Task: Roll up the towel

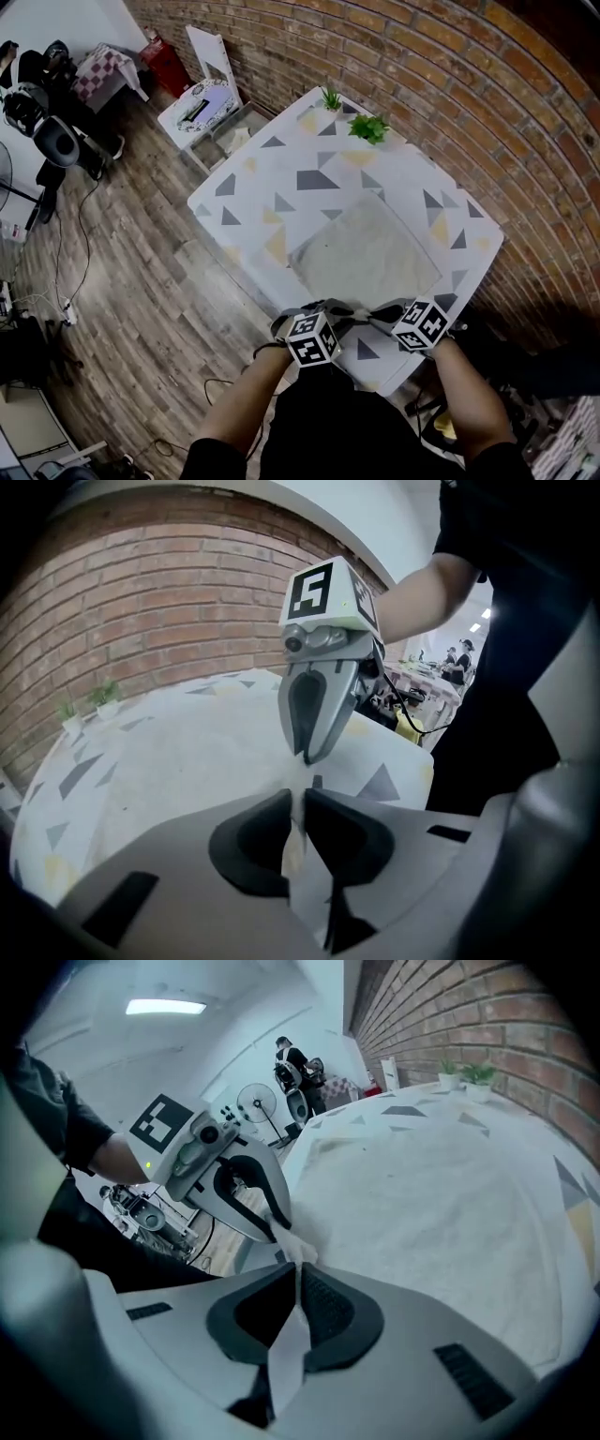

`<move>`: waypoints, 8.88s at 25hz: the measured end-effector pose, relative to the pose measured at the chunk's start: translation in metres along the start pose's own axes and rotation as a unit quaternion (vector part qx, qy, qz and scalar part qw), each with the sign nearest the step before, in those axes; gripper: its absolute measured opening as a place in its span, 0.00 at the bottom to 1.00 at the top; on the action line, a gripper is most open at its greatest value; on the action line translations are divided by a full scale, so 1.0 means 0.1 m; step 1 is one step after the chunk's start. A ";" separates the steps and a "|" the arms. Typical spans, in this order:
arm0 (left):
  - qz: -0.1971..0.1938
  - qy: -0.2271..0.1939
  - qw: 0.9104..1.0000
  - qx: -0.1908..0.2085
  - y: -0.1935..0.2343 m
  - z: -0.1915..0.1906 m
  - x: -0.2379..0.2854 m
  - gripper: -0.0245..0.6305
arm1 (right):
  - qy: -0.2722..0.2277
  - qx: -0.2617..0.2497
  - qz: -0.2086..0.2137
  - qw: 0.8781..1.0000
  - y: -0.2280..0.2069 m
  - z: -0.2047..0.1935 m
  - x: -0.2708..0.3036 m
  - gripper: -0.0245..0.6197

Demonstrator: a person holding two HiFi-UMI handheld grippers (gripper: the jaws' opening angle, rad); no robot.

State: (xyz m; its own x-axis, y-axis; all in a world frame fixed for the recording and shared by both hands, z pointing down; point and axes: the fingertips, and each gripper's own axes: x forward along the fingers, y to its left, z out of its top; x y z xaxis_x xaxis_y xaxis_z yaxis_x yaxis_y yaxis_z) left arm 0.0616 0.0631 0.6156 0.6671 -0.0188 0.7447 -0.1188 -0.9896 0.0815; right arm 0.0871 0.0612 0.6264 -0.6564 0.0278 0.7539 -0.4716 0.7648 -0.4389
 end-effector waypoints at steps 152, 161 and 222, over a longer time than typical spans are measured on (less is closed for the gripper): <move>-0.005 0.066 0.994 0.087 0.62 -0.01 -0.19 0.26 | 0.098 -0.071 -0.056 0.991 -0.29 0.33 0.14 0.12; 0.012 0.095 0.984 0.148 0.48 0.02 -0.05 0.32 | 0.107 -0.042 -0.007 0.993 -0.39 0.36 0.14 0.12; -0.087 0.118 0.989 0.018 0.70 0.00 0.10 0.22 | 0.107 -0.180 -0.156 0.965 -0.45 0.34 0.14 0.14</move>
State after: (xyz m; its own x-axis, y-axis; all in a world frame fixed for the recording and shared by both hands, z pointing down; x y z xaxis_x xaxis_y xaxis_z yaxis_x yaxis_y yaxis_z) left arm 0.0601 -0.0061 0.6282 0.4845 0.1819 0.8557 0.0114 -0.9794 0.2017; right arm 0.0791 0.0056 0.6404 -0.3605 -0.1373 0.9226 -0.3667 0.9303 -0.0049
